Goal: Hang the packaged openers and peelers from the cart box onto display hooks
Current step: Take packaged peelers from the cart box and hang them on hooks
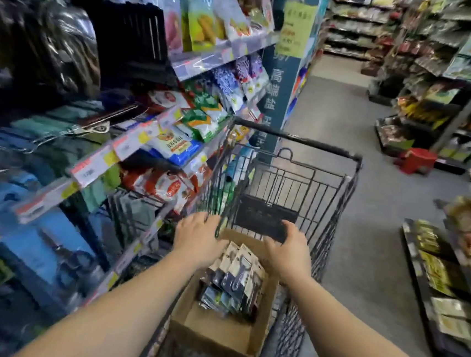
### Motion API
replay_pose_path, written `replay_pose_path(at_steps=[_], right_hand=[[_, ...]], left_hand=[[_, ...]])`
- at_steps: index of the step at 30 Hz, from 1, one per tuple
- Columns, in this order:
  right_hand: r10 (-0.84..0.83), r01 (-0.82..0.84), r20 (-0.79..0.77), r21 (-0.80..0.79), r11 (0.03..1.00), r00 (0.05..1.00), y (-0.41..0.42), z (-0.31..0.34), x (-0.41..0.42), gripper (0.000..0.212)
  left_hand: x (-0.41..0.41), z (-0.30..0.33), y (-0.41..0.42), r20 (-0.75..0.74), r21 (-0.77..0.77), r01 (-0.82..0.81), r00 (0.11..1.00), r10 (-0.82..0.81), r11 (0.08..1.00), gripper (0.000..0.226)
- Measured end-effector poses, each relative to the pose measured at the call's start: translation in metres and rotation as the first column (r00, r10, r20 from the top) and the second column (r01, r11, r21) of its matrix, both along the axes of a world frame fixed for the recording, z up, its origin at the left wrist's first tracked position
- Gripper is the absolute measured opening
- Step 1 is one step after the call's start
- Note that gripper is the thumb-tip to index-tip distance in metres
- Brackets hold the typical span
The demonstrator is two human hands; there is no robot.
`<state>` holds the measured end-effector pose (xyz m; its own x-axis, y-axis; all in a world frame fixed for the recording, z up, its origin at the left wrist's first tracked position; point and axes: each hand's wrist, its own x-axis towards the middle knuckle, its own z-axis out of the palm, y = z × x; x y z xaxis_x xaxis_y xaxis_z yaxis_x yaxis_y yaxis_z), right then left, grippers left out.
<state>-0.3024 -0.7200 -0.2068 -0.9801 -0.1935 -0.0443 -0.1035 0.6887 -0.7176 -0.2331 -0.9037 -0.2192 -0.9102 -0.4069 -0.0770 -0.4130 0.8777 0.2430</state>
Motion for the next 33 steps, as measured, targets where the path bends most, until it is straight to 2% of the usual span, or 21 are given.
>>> replay_pose_path(at_steps=[8, 12, 15, 18, 23, 26, 28, 31, 33], right_hand=[[-0.23, 0.229, 0.292, 0.036, 0.973, 0.928, -0.006, -0.102, -0.061, 0.059], [-0.298, 0.289, 0.383, 0.081, 0.954, 0.874, 0.002, -0.159, -0.074, 0.058], [-0.299, 0.284, 0.422, 0.099, 0.954, 0.856, 0.003, -0.196, -0.085, 0.054], [-0.277, 0.274, 0.46, 0.075, 0.959, 0.844, -0.001, -0.226, -0.093, 0.052], [-0.269, 0.302, 0.528, 0.024, 0.953, 0.806, -0.009, -0.25, -0.097, 0.053], [-0.258, 0.295, 0.537, 0.019, 0.955, 0.803, -0.009, -0.253, -0.099, 0.054], [-0.24, 0.279, 0.543, 0.01, 0.96, 0.805, -0.008, -0.252, -0.101, 0.056], [-0.213, 0.274, 0.575, -0.02, 0.961, 0.79, -0.013, -0.249, -0.107, 0.057], [-0.183, 0.28, 0.603, -0.07, 0.957, 0.776, -0.019, -0.247, -0.112, 0.059]], left_hand=[[-0.088, -0.121, -0.011, 0.225, 0.222, 0.052, 0.969, -0.104, 0.974, 0.066], [-0.106, -0.191, 0.004, 0.352, 0.32, -0.003, 0.929, -0.116, 0.948, 0.075], [-0.115, -0.238, 0.012, 0.384, 0.361, -0.087, 0.921, -0.063, 0.928, 0.073], [-0.124, -0.275, 0.013, 0.395, 0.335, -0.15, 0.919, 0.006, 0.93, 0.075], [-0.132, -0.308, 0.02, 0.448, 0.335, -0.303, 0.884, 0.132, 0.892, 0.083], [-0.134, -0.315, 0.021, 0.477, 0.368, -0.372, 0.862, 0.17, 0.852, 0.068], [-0.133, -0.312, 0.016, 0.488, 0.483, -0.45, 0.851, 0.196, 0.751, 0.049], [-0.124, -0.291, 0.002, 0.463, 0.71, -0.557, 0.83, 0.31, 0.43, 0.016], [-0.115, -0.274, -0.008, 0.461, 0.801, -0.542, 0.829, 0.315, 0.254, 0.01]])
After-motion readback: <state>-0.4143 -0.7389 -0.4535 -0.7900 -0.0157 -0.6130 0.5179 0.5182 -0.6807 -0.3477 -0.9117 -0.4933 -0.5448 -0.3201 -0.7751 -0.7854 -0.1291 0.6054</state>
